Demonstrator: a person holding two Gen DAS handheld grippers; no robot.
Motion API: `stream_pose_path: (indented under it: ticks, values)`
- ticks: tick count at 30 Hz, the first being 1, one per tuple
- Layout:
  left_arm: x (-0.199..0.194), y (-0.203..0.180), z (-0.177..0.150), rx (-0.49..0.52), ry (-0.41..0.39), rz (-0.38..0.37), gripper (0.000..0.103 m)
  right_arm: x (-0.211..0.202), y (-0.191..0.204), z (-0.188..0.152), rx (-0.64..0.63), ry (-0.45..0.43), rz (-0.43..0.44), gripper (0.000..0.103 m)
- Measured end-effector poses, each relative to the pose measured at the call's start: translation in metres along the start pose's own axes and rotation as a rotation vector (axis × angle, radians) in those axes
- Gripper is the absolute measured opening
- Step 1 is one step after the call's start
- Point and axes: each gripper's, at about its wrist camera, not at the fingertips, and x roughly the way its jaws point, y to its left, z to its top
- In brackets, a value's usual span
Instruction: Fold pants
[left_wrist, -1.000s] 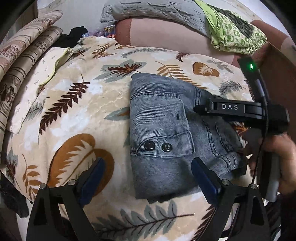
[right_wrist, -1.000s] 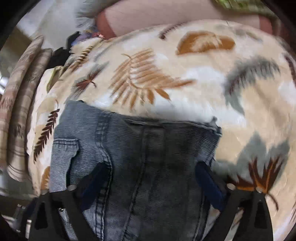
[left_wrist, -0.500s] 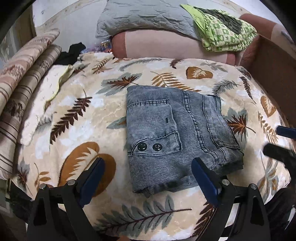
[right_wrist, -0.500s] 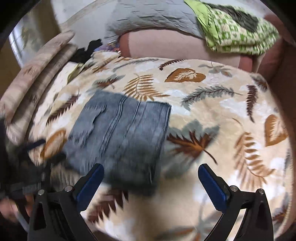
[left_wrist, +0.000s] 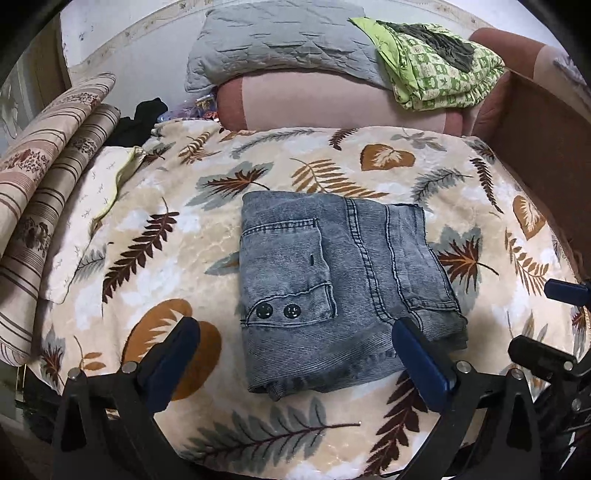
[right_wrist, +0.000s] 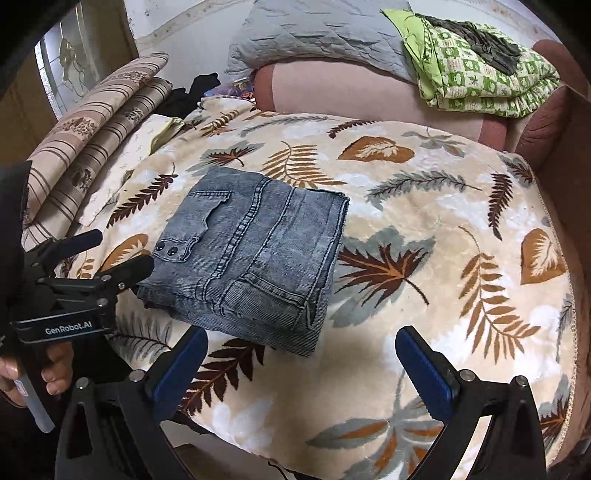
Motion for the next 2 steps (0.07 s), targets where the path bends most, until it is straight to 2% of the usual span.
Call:
stream_pose_path:
  ticks: [2]
  values:
    - [0.0020, 0.0009, 0.0002, -0.006, 0.007, -0.021, 0.103, 0.0029, 0.0015, 0.0004, 0.003, 0.004, 0.005, 0.103]
